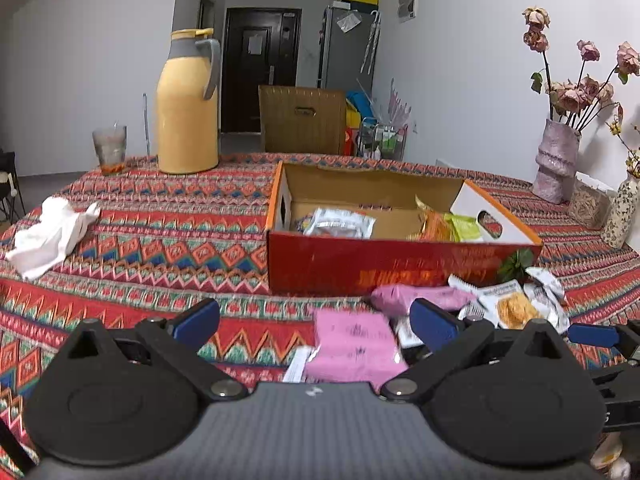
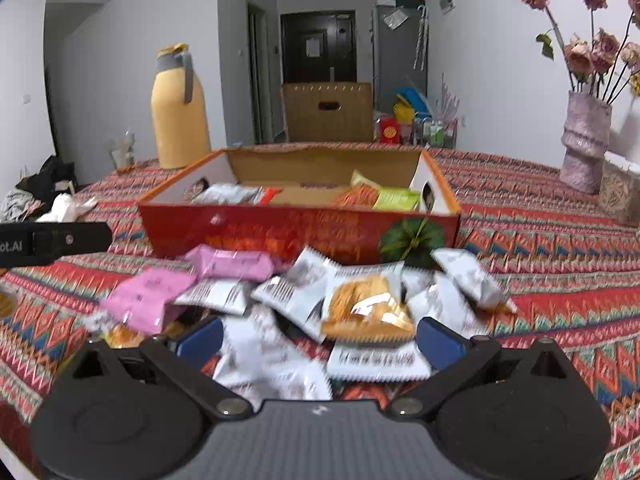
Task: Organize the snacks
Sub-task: 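Move both tools back over the remaining snack pile, then grasp a white packet with the right tool while the left tool approaches the pink packet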
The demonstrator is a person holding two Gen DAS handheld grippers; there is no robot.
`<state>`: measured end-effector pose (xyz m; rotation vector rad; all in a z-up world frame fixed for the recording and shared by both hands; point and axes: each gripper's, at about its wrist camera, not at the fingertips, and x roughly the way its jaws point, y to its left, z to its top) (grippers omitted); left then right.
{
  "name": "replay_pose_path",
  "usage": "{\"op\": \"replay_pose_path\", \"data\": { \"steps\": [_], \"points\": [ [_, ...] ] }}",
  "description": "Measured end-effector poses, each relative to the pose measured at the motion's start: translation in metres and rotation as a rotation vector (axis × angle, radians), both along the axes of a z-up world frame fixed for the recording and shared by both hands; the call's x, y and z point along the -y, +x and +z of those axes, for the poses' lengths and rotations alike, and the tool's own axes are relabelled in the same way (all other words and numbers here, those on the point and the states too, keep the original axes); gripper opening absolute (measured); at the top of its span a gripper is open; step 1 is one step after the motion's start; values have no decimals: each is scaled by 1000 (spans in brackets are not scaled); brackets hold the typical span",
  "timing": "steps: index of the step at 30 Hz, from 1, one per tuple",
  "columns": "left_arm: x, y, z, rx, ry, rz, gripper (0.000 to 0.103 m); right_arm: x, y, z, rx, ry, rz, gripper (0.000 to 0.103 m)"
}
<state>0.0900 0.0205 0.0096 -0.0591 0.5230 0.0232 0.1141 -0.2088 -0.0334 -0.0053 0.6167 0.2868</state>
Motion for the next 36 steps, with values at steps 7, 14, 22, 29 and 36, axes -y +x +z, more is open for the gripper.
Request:
{"op": "replay_pose_path", "data": {
  "steps": [7, 14, 22, 29, 36],
  "points": [
    [-7, -11, -10, -22, -4, 7, 103, -10, -9, -15, -57, -11, 39, 103],
    [-10, -13, -15, -36, -6, 5, 103, -23, -6, -23, -86, -54, 75, 103],
    [-12, -12, -17, -44, -10, 8, 103, -25, -4, -28, -97, -70, 94, 97],
    [-12, -13, -19, -54, -9, 7, 103, -24, -11, -26, -74, -57, 130, 79],
    [-12, -14, -21, -64, -8, 10, 103, -20, -16, -25, -51, -45, 141, 58]
  ]
}}
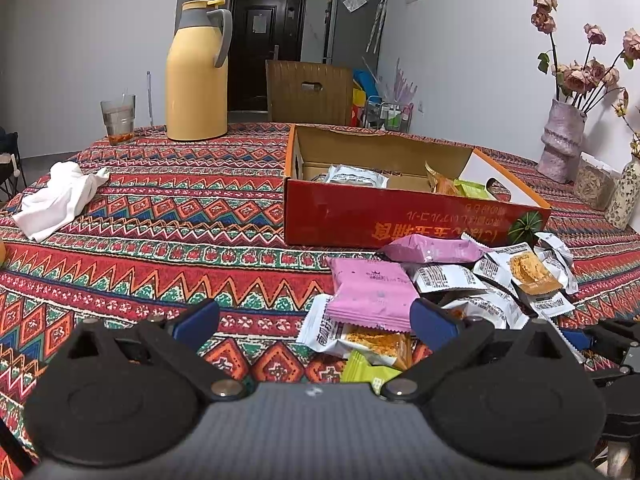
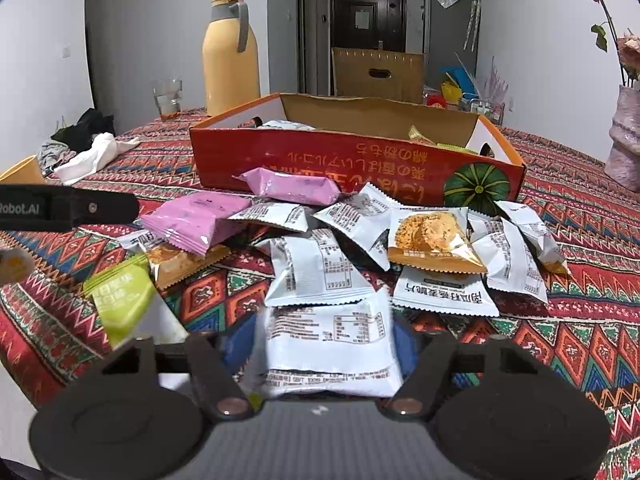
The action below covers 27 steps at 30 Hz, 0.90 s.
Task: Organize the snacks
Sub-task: 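Grasp a white packet with the right tool while the left tool approaches the pink packet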
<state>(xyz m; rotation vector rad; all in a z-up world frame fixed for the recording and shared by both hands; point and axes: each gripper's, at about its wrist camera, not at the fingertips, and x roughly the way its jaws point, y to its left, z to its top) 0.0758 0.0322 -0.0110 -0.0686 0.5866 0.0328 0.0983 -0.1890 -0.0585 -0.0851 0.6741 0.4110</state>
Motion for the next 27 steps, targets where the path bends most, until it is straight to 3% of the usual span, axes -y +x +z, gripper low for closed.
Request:
{"op": "replay_pose_path", "data": {
  "steps": [6, 27],
  "points": [
    [2, -3, 2, 4, 6, 1, 103, 1, -7, 1, 24, 11, -3, 45],
    [37, 3, 9, -21, 95, -20, 103, 47, -23, 16, 92, 116, -104, 43]
  ]
}}
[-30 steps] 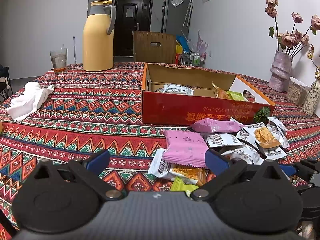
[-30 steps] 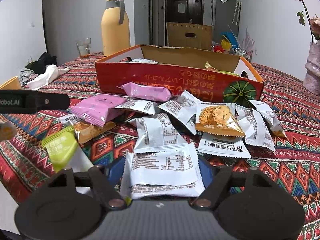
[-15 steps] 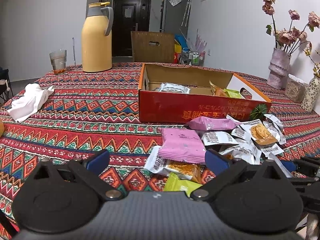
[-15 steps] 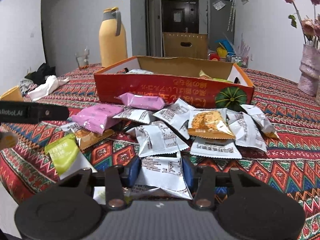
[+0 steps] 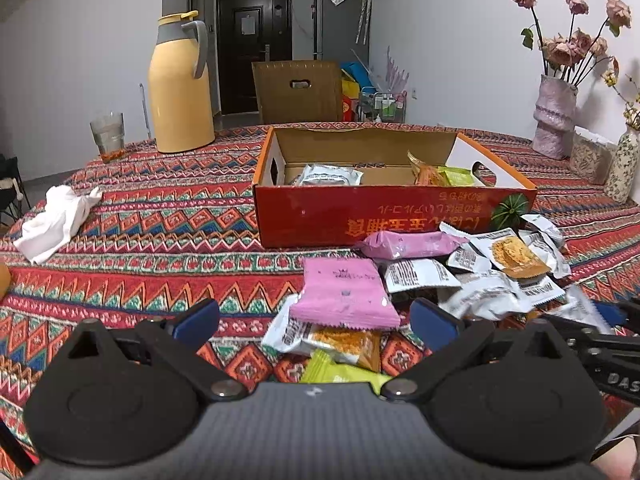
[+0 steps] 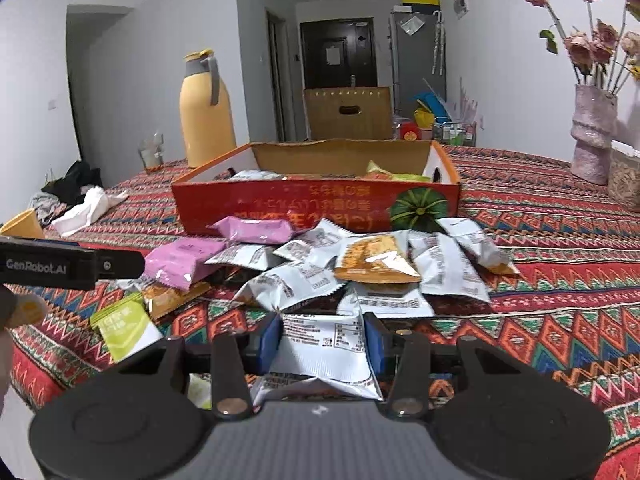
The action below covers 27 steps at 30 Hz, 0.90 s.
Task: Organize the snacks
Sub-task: 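Grasp a white packet with the right tool while the left tool approaches the pink packet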
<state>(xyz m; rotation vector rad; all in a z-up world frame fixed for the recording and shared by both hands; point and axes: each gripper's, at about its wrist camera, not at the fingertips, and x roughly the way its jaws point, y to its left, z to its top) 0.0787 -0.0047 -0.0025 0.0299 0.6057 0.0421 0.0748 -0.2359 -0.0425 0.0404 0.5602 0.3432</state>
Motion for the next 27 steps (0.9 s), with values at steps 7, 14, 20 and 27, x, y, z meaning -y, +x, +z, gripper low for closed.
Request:
{"op": "replay_pose_path", "data": {
  "steps": [7, 14, 20, 27],
  "points": [
    [5, 18, 1, -20, 36, 7, 103, 20, 0, 6, 26, 15, -51, 43],
    [8, 33, -2, -43, 53, -1, 103, 41, 5, 13, 57, 21, -121, 43],
    [11, 59, -10, -97, 72, 12, 103, 52, 21, 11, 51, 23, -174, 43],
    [10, 87, -19, -154, 58, 27, 100, 57, 35, 6, 38, 21, -196, 43]
  ]
}}
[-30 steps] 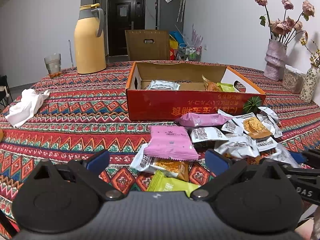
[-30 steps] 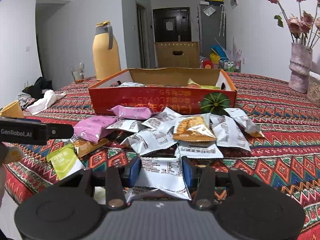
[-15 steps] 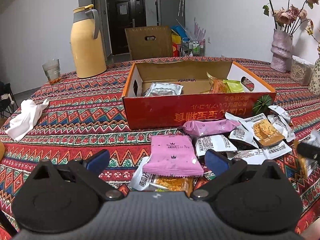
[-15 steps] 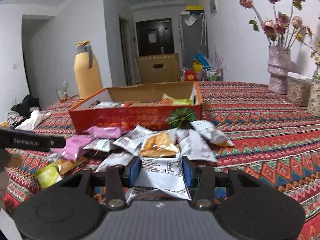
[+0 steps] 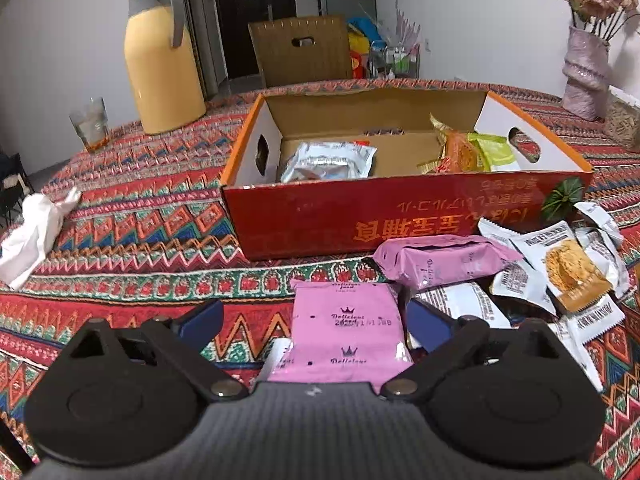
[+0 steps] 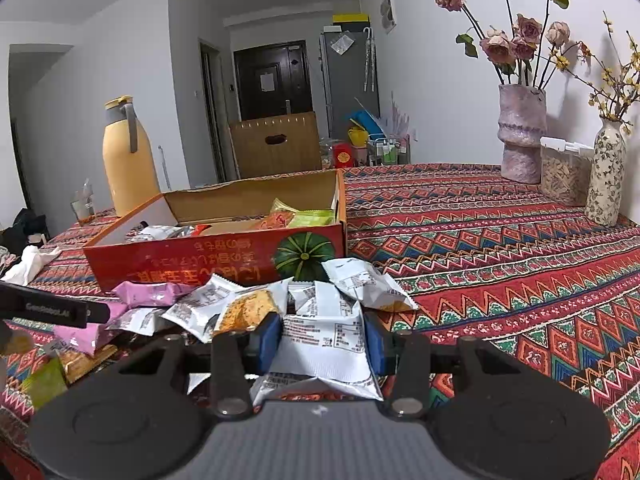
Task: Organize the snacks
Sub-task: 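Grasp a white packet with the right tool while the left tool approaches the pink packet, then close the left tool on the pink packet and lift it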
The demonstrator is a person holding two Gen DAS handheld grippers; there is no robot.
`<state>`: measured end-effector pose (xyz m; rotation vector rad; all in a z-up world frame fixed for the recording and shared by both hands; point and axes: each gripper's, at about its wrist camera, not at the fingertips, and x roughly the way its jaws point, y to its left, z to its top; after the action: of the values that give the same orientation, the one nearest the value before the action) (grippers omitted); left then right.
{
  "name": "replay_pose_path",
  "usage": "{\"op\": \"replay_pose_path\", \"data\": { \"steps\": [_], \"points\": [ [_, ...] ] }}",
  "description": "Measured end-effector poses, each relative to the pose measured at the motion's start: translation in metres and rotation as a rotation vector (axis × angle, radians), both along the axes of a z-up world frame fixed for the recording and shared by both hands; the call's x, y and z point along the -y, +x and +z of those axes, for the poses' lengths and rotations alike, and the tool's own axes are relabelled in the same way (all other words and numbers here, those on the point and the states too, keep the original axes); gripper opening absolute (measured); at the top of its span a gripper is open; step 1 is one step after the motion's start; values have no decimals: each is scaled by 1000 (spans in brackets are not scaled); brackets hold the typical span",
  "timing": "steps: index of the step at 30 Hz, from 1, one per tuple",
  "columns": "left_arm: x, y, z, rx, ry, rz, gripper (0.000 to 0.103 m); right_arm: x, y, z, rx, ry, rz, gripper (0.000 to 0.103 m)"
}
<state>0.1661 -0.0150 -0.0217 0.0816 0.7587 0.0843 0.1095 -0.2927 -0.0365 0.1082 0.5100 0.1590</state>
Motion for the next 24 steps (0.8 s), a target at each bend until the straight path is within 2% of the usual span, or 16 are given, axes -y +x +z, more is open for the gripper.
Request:
{"op": "replay_pose_path", "data": {
  "steps": [3, 7, 10, 24],
  "points": [
    [-2, 8, -6, -31, -20, 0, 95, 0, 4, -1, -6, -1, -5, 43],
    [-1, 12, -12, -76, -45, -17, 73, -1, 9, -3, -13, -1, -4, 43],
    [0, 13, -16, -84, -48, -28, 64, -3, 12, -3, -17, -1, 1, 43],
    [-11, 0, -1, -33, -63, -9, 63, -11, 18, 1, -8, 0, 19, 43]
  ]
}}
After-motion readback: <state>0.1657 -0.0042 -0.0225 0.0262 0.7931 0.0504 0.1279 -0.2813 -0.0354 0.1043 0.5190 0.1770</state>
